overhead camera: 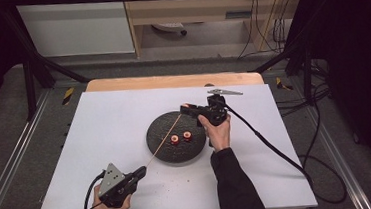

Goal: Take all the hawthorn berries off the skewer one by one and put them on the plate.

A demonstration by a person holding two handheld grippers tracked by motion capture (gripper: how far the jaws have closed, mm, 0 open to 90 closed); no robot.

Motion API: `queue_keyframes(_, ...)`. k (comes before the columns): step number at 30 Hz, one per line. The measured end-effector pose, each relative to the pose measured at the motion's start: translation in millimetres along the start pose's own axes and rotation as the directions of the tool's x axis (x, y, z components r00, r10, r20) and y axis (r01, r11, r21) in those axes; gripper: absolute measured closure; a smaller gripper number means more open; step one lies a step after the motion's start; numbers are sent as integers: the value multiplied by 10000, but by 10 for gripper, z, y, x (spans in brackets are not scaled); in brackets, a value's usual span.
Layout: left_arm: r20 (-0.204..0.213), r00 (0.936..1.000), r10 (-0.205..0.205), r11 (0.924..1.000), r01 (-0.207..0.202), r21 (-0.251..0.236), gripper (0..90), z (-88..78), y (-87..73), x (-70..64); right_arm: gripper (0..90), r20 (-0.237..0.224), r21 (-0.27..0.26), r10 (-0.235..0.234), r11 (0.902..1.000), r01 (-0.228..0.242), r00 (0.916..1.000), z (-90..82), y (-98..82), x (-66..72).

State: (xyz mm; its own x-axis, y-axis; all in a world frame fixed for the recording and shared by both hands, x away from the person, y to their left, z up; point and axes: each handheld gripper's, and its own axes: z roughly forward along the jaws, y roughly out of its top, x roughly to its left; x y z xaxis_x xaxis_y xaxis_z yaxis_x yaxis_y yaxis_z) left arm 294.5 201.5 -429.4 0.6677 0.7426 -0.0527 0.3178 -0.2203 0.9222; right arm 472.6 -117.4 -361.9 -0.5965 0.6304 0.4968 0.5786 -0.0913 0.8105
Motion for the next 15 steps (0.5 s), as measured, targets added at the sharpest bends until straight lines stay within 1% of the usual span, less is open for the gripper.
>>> queue_keyframes(4, -16, 10000, -24, 10000, 24, 9, 883, -1, -1, 5, 660, 271, -39, -25, 10000, 26, 9996, -55, 19, -62)
queue_keyframes(8, -36, 10000, -36, 10000, 36, 23, 883, 3, -4, 7, 660, 446, -55, 74, 10000, -72, 9990, -112, 8, -123)
queue_keyframes(9, -43, 10000, -39, 10000, 40, 22, 883, 2, -3, 7, 660, 491, -23, 10, 10000, -9, 9988, -118, -3, -136)
queue_keyframes(12, -90, 9999, -80, 10000, 80, 11, 883, -2, -2, 18, 660, 510, 189, -80, 9998, 71, 9987, -117, -72, -145)
queue_keyframes(15, -118, 9998, -145, 9999, 145, 0, 883, -5, -2, 28, 660, 506, 537, -280, 9982, 253, 9983, -88, -185, -132)
